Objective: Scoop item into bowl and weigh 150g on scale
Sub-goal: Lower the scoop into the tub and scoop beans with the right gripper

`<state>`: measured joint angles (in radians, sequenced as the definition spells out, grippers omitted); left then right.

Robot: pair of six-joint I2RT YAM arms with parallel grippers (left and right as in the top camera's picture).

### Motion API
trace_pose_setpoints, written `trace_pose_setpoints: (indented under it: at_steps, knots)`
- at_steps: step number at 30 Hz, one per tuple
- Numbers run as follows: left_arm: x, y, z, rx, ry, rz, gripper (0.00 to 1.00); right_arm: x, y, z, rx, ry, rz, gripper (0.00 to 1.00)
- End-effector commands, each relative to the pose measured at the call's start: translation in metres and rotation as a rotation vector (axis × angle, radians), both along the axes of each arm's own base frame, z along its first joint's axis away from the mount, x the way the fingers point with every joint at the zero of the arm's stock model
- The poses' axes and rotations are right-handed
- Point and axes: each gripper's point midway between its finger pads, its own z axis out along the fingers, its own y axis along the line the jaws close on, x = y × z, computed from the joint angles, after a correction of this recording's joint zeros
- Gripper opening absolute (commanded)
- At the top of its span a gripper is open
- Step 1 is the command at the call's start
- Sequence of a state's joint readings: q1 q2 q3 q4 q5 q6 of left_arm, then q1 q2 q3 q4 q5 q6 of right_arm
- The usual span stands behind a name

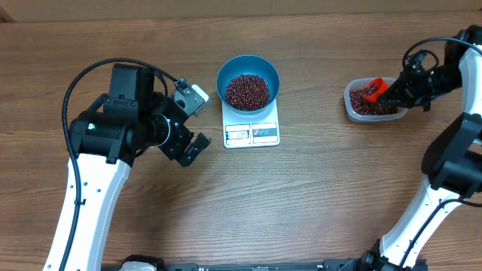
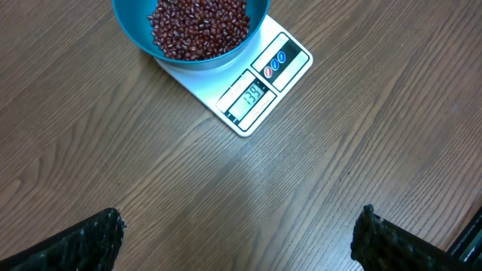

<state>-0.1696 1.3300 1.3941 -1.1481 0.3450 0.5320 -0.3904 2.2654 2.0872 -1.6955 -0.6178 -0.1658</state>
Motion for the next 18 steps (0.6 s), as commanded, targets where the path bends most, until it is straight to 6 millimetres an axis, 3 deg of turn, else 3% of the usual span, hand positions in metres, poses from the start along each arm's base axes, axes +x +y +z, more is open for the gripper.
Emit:
trace_pose_setpoints:
  at_steps: [1,18]
  knots:
    - [0.0021,-0.0030,0.0043,-0.005,-0.016,-0.026,1.00,0.0023,0.0034,0.0299,0.009,-0.077,-0.019,0.04]
    - [0.0021,-0.0029,0.0043,-0.005,-0.016,-0.026,1.00,0.0038,0.0069,0.0375,0.031,-0.100,-0.024,0.04]
